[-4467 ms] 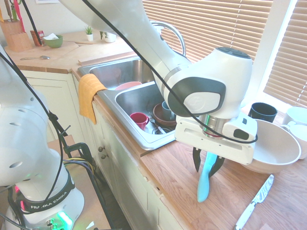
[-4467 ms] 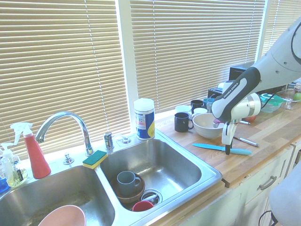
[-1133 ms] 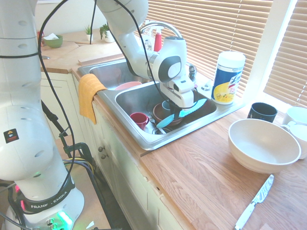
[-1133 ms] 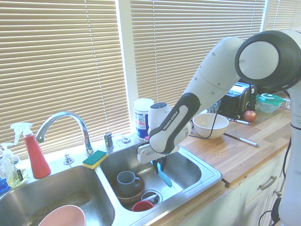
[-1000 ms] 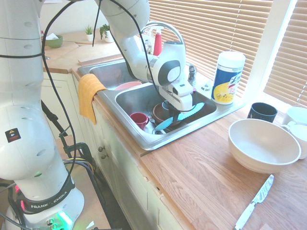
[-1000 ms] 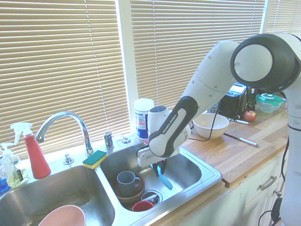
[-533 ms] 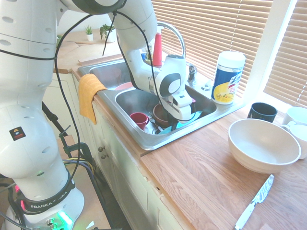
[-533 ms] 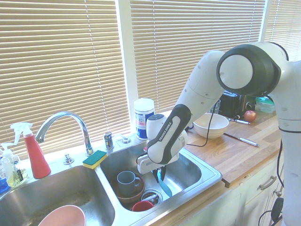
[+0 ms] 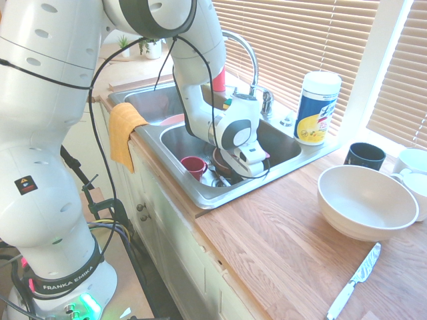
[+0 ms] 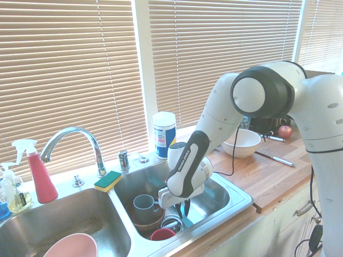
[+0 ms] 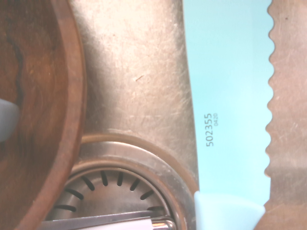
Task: Put the knife into the sink
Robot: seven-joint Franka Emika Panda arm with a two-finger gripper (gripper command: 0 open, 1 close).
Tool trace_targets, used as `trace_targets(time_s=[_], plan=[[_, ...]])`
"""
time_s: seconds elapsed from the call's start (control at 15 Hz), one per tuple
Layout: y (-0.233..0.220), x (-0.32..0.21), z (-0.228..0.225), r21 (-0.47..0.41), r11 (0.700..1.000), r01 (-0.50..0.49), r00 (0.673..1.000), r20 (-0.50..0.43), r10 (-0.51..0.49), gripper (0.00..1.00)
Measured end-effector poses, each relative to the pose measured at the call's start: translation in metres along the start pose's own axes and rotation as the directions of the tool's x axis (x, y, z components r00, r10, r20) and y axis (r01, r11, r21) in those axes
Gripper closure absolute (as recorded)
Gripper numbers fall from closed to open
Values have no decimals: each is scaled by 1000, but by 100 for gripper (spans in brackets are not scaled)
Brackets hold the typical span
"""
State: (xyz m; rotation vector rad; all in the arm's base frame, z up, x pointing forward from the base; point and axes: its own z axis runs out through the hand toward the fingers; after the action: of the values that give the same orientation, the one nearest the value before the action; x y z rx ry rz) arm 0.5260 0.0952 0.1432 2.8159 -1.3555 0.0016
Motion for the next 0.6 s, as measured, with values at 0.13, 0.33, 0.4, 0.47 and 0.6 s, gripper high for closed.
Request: trace_targets(time_s=[0.13,0.33,0.4,0.47,0.6], plan=[[1,1,1,6,1000,-2,1000,15,2,0],[3,0,3,15,1000,3,1000,22,-3,0],[3,-3,3,16,1000,5,1000,24,-5,0],[3,-5,4,19,1000,7,1000,25,-7,0],[2,-10,5,23,1000,12,1000,23,-13,0]])
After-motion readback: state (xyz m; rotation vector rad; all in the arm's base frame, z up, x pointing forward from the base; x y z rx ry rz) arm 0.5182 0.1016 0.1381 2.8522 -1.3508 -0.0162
